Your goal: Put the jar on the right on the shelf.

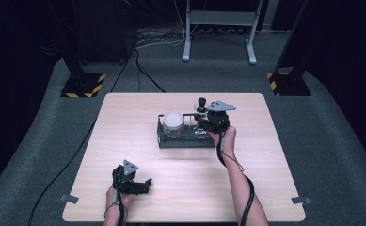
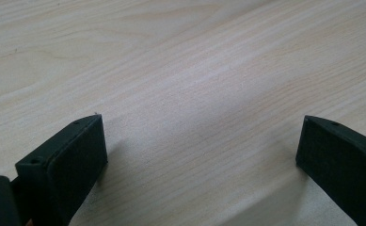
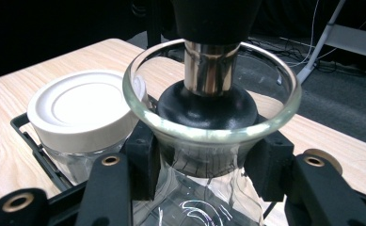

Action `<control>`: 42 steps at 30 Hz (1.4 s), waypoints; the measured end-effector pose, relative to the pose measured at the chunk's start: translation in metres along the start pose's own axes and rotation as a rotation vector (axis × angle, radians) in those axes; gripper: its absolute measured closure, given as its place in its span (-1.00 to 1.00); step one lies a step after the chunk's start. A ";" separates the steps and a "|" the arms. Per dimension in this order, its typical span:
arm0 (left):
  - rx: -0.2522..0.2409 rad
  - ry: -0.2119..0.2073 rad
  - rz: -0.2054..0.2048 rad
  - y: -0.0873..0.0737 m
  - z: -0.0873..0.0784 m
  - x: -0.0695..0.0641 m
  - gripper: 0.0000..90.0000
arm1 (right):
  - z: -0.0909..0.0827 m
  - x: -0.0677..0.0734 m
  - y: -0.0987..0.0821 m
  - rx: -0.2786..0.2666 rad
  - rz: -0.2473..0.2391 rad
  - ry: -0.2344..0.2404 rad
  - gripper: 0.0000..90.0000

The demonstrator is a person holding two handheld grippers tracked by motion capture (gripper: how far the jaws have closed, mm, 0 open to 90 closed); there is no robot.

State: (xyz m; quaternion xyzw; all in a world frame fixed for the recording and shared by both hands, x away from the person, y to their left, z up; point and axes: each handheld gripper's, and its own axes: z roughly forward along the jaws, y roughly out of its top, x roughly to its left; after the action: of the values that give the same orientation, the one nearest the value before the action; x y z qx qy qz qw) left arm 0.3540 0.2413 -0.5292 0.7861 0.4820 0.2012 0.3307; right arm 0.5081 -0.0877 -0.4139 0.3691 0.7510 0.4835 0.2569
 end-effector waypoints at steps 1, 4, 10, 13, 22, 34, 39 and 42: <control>0.000 0.000 0.000 0.000 0.000 0.000 -0.96 | 0.000 0.000 0.000 0.000 0.000 0.000 0.14; 0.000 0.000 0.000 0.000 0.000 0.000 -0.96 | 0.001 0.003 0.000 0.004 -0.024 -0.009 0.14; 0.000 0.000 0.000 0.000 0.000 0.000 -0.96 | 0.004 0.010 -0.001 0.009 -0.062 -0.033 0.14; 0.000 0.000 0.000 0.000 0.000 0.000 -0.96 | 0.003 0.007 -0.002 0.005 -0.042 -0.029 0.14; 0.000 0.000 0.000 0.000 0.000 0.000 -0.96 | 0.001 0.000 -0.006 -0.005 0.000 -0.006 0.15; 0.000 0.002 -0.001 0.000 0.000 0.000 -0.96 | 0.001 -0.001 -0.008 -0.015 0.011 -0.004 0.15; 0.000 0.002 -0.001 0.000 0.000 0.000 -0.96 | 0.001 -0.001 -0.009 -0.025 0.013 -0.005 0.14; 0.000 0.002 -0.001 0.000 0.000 0.000 -0.96 | 0.001 -0.001 -0.008 -0.021 0.011 -0.008 0.14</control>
State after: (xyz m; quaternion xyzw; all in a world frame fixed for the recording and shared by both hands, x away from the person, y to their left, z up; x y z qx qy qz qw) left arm 0.3541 0.2412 -0.5292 0.7858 0.4825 0.2017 0.3303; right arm 0.5069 -0.0895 -0.4219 0.3721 0.7428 0.4914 0.2612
